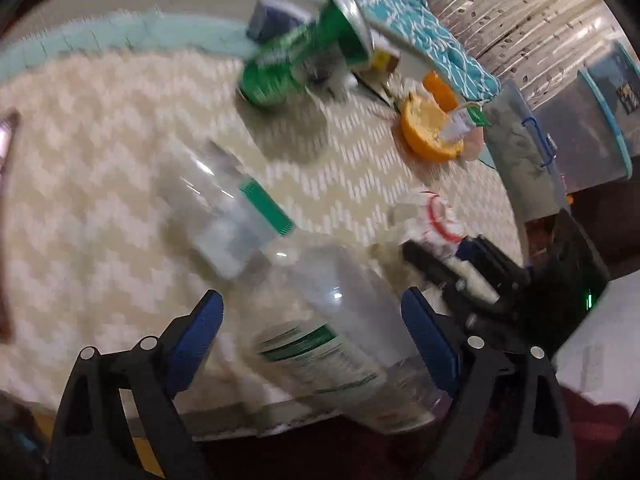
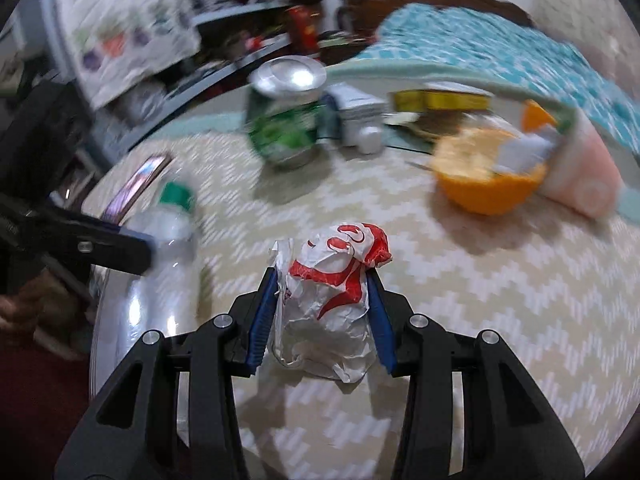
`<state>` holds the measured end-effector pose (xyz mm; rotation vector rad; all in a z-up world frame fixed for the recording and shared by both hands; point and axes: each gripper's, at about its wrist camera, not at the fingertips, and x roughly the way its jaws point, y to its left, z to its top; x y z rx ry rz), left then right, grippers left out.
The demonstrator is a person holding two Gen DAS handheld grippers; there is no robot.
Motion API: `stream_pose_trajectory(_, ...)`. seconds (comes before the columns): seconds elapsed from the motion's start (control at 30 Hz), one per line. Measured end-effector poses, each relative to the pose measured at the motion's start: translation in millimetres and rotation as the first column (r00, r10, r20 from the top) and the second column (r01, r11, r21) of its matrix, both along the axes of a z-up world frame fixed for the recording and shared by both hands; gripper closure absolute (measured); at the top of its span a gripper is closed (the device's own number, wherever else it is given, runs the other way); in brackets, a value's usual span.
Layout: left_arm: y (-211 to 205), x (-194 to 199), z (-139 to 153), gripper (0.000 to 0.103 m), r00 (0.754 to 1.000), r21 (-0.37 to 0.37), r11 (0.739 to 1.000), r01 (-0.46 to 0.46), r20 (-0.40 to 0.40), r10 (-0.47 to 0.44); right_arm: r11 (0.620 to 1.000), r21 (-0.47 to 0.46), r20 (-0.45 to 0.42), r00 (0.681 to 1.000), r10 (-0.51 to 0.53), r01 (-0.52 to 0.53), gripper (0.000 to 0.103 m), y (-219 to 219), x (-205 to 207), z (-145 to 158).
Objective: Collect trash
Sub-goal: 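Carry the bag and bottle to the beige wastebasket and open both grippers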
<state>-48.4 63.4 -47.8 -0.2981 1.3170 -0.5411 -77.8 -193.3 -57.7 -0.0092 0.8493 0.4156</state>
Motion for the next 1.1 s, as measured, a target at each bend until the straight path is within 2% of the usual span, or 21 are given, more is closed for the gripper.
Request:
stream_pose_trajectory(0.03,-7,2,-4,0.015,1.000,-0.010,1.000,0.014,-0.018,-0.014,1.000,-0.005,0.002,1.000,0.004,-0.004,0.058,2,-2,0)
stream_pose_trajectory(0.07,-16,1,-4,0.010,0.999,-0.002,0.999,0.033,0.007,-0.033,1.000,-0.004,0.003,1.000,0.002,-0.002,0.058,-1,-4,0)
stream_pose_trajectory(0.1,-26,1,-4,0.014,0.998,0.016,0.998,0.057,0.015,-0.057,1.000,0.006,0.003,1.000,-0.007,0.007,0.058,-4,-6,1)
stream_pose_trajectory(0.17,-52,-2,2,0.020,0.987,0.102,0.986,0.134,0.077,-0.142,0.999,0.024,0.004,0.999,-0.041,0.041,0.058,-13,-11,3)
stream_pose_trajectory(0.23,-70,-5,8,0.024,0.972,0.128,0.971,0.204,0.093,-0.216,0.992,0.067,0.014,0.994,-0.105,0.104,0.058,-36,-20,7)
stream_pose_trajectory(0.37,-108,-20,22,0.027,0.909,0.208,0.915,0.345,0.171,-0.381,0.958,0.160,0.040,0.968,-0.246,0.237,0.058,-89,-43,12)
stream_pose_trajectory(0.43,-129,-19,31,0.028,0.874,0.203,0.892,0.404,0.201,-0.442,0.931,0.184,0.063,0.941,-0.333,0.317,0.058,-115,-54,13)
stream_pose_trajectory(0.5,-161,-16,40,0.028,0.836,0.196,0.864,0.464,0.226,-0.500,0.890,0.206,0.073,0.900,-0.429,0.407,0.058,-146,-61,13)
stream_pose_trajectory(0.57,-190,-11,45,0.028,0.797,0.184,0.835,0.518,0.252,-0.550,0.822,0.240,0.063,0.837,-0.543,0.516,0.058,-191,-68,13)
stream_pose_trajectory(0.6,-219,-6,50,0.028,0.761,0.179,0.807,0.563,0.269,-0.590,0.791,0.251,0.056,0.807,-0.587,0.558,0.058,-212,-71,13)
stream_pose_trajectory(0.63,-235,-2,52,0.029,0.743,0.177,0.791,0.585,0.274,-0.611,0.747,0.266,0.047,0.765,-0.642,0.610,0.058,-238,-76,13)
stream_pose_trajectory(0.7,-291,8,59,0.029,0.688,0.155,0.741,0.653,0.289,-0.666,0.669,0.296,0.031,0.693,-0.721,0.682,0.058,-282,-87,14)
stream_pose_trajectory(0.77,-349,17,62,0.029,0.642,0.133,0.698,0.704,0.304,-0.704,0.575,0.317,0.008,0.605,-0.797,0.754,0.058,-331,-101,17)
stream_pose_trajectory(0.83,-400,17,63,0.029,0.594,0.126,0.654,0.746,0.319,-0.739,0.520,0.334,-0.003,0.552,-0.834,0.786,0.058,-367,-111,19)
stream_pose_trajectory(0.87,-431,17,63,0.029,0.570,0.125,0.630,0.766,0.322,-0.756,0.478,0.330,-0.014,0.511,-0.860,0.814,0.058,-392,-115,19)
stream_pose_trajectory(0.9,-458,16,60,0.029,0.551,0.128,0.611,0.781,0.318,-0.771,0.453,0.322,-0.023,0.485,-0.874,0.831,0.057,-407,-118,18)
stream_pose_trajectory(0.97,-504,16,56,0.029,0.531,0.148,0.593,0.792,0.314,-0.787,0.393,0.305,-0.046,0.425,-0.904,0.868,0.057,-436,-121,13)
stream_pose_trajectory(1.0,-526,18,51,0.029,0.532,0.155,0.595,0.788,0.313,-0.786,0.365,0.303,-0.058,0.400,-0.915,0.880,0.055,-450,-123,10)
stream_pose_trajectory(1.07,-557,20,46,0.030,0.539,0.164,0.601,0.782,0.305,-0.785,0.329,0.304,-0.080,0.368,-0.926,0.894,0.049,-471,-124,3)
stream_pose_trajectory(1.1,-570,22,43,0.028,0.545,0.166,0.606,0.778,0.302,-0.782,0.310,0.304,-0.092,0.351,-0.932,0.901,0.042,-476,-125,1)
